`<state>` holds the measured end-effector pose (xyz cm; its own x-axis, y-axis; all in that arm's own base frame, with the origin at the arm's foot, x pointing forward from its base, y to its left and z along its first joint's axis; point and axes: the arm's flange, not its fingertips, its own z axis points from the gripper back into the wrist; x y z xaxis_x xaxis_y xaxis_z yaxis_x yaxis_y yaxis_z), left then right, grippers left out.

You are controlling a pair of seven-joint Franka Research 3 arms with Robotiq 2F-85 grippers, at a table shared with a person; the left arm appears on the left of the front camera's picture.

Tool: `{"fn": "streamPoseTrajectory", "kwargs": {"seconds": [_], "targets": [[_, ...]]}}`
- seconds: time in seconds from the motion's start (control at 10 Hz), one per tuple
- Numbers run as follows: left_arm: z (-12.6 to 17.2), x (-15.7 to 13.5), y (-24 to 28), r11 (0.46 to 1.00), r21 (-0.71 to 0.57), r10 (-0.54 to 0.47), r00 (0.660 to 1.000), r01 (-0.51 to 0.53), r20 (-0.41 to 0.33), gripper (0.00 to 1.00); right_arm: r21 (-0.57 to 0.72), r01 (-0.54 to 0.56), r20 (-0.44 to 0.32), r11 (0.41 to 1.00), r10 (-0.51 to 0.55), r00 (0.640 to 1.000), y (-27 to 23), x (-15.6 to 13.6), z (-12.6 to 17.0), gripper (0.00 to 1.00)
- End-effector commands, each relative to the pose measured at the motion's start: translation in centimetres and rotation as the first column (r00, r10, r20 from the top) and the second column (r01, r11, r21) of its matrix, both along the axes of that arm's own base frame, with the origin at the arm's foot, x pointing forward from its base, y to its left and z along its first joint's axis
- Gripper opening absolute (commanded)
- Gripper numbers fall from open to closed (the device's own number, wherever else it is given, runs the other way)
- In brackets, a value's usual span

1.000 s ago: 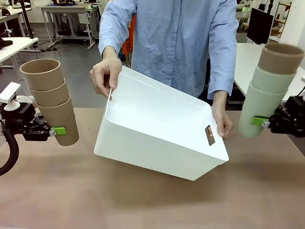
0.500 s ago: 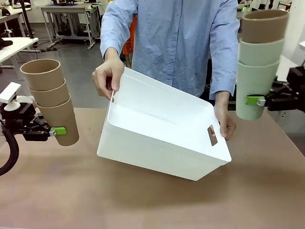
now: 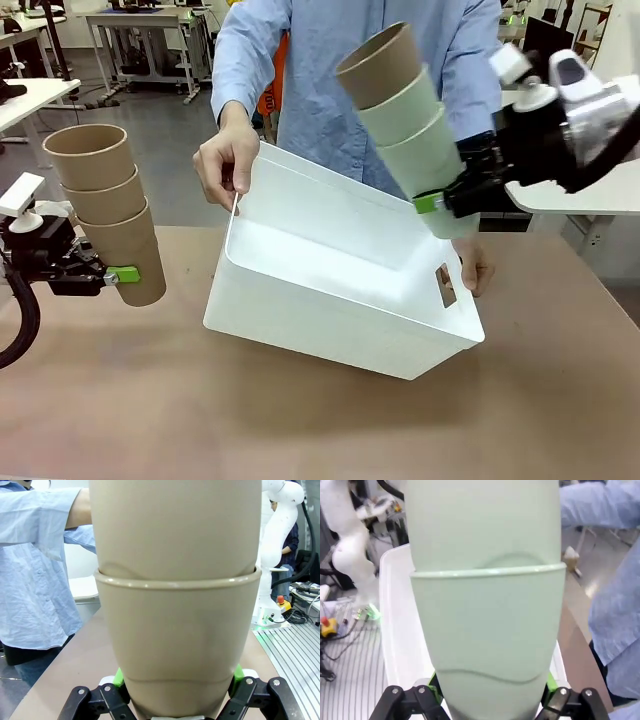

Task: Stack the cups and store them in the basket.
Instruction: Place the stack of Reusable plastic cups into the Pantry Basket.

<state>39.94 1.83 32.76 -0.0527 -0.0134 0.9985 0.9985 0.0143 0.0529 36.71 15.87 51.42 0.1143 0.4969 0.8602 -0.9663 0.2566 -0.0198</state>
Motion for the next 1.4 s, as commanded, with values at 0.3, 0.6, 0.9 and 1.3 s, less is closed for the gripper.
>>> {"fn": "streamPoseTrajectory", "kwargs": {"seconds": [0.3,0.6,0.9,1.3], "targets": [[0.6,0.0,0.0,1.000,-0.009,-0.007,1.000,0.007,0.010,0.85,-0.233,0.078,-0.032,0.969,-0.088,0.996,3.9,-1.8,-2.9,0.84],[0.6,0.0,0.0,1.000,-0.009,-0.007,1.000,0.007,0.010,0.85,-0.291,0.078,-0.044,0.953,-0.095,0.994,4.8,-0.7,-6.3,0.84],[0.6,0.0,0.0,1.000,-0.009,-0.007,1.000,0.007,0.010,0.85,-0.359,0.059,-0.049,0.931,-0.082,0.995,6.5,-1.1,-9.1,0.84],[0.6,0.0,0.0,1.000,-0.009,-0.007,1.000,0.007,0.010,0.85,-0.445,0.022,-0.048,0.895,-0.048,0.998,8.8,-2.1,-11.7,0.84]]}}
